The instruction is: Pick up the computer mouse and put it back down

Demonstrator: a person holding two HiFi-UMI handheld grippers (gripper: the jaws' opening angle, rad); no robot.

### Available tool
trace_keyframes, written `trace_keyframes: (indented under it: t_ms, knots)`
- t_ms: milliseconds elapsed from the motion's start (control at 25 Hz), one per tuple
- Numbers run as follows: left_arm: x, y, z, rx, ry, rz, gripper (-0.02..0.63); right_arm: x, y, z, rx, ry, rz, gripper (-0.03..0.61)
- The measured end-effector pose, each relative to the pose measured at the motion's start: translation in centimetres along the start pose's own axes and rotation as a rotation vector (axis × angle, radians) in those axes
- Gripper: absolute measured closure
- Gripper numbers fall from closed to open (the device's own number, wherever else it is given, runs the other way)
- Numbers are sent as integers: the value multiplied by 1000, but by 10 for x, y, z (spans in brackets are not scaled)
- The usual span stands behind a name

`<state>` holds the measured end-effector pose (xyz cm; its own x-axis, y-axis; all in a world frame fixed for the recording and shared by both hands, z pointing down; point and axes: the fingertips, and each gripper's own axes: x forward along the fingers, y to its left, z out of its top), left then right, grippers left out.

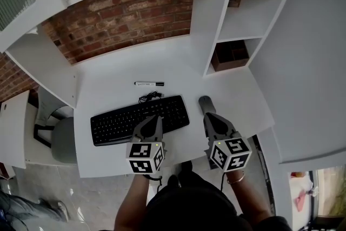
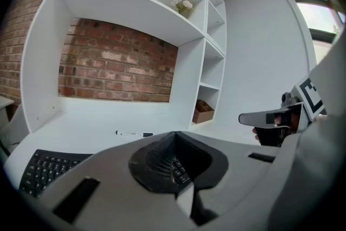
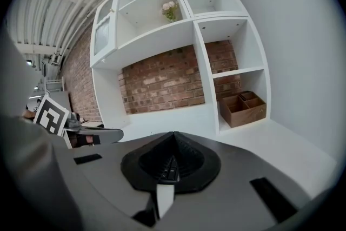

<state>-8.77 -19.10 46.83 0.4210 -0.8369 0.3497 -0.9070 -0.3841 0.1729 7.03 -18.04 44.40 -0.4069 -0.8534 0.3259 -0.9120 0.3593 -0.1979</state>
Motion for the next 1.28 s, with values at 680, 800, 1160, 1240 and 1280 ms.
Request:
trace_keyframes:
  t_ms: [680, 800, 1160, 1240, 1280]
  knots:
    - [-36, 6, 3, 10, -33, 3, 604, -20, 22, -4, -35, -33, -3, 574]
    - [-42, 8, 3, 12, -37, 4, 604, -22, 25, -6, -28, -36, -8, 574]
    - [-59, 12, -4, 10, -34, 3, 604, -28, 37, -10, -32, -31, -17, 574]
    - [-62, 13, -4, 10, -35, 0, 604, -30, 40, -11, -31, -33, -19, 574]
    - [-63, 14, -5, 10, -35, -1, 604, -30, 41, -11, -30, -35, -21, 574]
